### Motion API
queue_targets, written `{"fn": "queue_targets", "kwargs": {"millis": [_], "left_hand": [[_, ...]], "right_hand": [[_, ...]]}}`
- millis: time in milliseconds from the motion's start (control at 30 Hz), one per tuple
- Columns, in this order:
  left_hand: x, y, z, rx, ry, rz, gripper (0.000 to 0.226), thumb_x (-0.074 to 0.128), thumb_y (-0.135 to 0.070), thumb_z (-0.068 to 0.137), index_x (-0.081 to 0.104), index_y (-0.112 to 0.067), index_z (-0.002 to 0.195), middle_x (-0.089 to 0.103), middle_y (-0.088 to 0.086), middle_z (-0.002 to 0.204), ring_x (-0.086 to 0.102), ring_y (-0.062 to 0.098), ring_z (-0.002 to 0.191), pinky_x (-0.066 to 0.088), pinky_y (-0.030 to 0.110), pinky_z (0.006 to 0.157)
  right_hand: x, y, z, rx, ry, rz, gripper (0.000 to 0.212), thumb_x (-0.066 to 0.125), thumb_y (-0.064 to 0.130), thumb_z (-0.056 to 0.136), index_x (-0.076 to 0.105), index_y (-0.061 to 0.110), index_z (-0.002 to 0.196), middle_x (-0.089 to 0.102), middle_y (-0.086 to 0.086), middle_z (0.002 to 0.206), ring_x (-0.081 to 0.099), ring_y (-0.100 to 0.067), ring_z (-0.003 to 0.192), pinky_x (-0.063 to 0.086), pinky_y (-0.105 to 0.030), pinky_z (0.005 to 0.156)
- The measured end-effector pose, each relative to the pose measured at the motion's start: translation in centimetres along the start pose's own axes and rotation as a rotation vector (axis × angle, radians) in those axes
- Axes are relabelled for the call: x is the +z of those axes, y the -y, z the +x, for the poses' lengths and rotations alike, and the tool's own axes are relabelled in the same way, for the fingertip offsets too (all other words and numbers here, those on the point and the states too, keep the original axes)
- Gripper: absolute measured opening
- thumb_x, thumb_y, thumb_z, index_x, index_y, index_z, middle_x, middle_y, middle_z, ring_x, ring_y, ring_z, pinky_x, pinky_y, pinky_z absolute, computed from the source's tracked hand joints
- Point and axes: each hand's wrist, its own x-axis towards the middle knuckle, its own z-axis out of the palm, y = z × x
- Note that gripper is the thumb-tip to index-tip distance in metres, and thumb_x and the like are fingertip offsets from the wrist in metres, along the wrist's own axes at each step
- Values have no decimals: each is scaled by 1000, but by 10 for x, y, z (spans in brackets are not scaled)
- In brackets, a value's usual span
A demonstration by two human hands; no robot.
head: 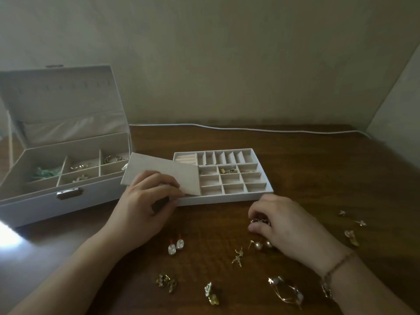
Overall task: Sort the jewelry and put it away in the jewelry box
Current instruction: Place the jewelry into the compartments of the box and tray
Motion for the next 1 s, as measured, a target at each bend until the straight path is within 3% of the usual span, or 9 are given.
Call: {"fn": "queue_targets", "kwargs": {"millis": [167, 233, 367, 467, 700, 833, 1000], "left_hand": [[0, 0, -1, -27, -13, -9, 13, 75, -14, 86, 79, -19, 97, 69, -7, 106, 59, 18, 107, 56, 38, 86], [-1, 1, -1, -43, -18, -26, 15, 75, -11, 85, 79, -19, 97, 69, -8, 105, 60, 18, 107, 56, 38, 85], [1, 1, -2, -56, -8, -51, 16, 75, -11, 85, 79, -20, 97, 69, -10, 105, 58, 18, 107, 55, 34, 86], [2, 2, -2, -63, -15, -68, 16, 76, -11, 85, 79, -22, 97, 69, -12, 105, 56, 14, 107, 51, 28, 88], [3, 6, 0, -55, -18, -110, 16, 74, -15, 87, 78, -26, 98, 68, -15, 104, 54, 10, 107, 48, 22, 88], [0, 9, -1, -56, -17, -140, 15, 71, -17, 89, 77, -26, 99, 68, -14, 104, 55, 8, 107, 50, 23, 88], [-2, 8, 1, -66, -12, -167, 14, 68, -21, 90, 77, -25, 100, 69, -14, 104, 55, 7, 107, 53, 27, 87]], "right_hand": [[-4, -2, -5, -34, -14, -3, 3, 55, 36, 94, 57, 37, 95, 50, 18, 92, 52, 0, 80, 47, -17, 65], [-7, -5, -8, -20, -35, -18, 9, 52, 29, 94, 53, 38, 91, 49, 18, 89, 51, 0, 75, 42, -16, 58], [-13, -12, -14, -7, -2, -3, 17, 56, 30, 94, 49, 45, 95, 47, 24, 95, 51, 3, 82, 46, -17, 65], [-15, -13, -15, -14, 23, 32, 18, 61, 28, 91, 53, 44, 87, 49, 24, 96, 52, 3, 86, 50, -19, 72], [-11, -11, -10, -52, -118, 223, 25, 74, 14, 79, 61, 36, 77, 56, 28, 97, 56, 2, 90, 47, -10, 71], [-7, -3, -4, -3, -227, 440, 26, 75, 11, 78, 64, 34, 77, 65, 20, 92, 65, 0, 80, 49, -8, 67], [-22, 25, 42, -53, -236, 524, 18, 77, 22, 77, 67, 36, 80, 66, 18, 85, 63, 0, 78, 50, -10, 61]]}}
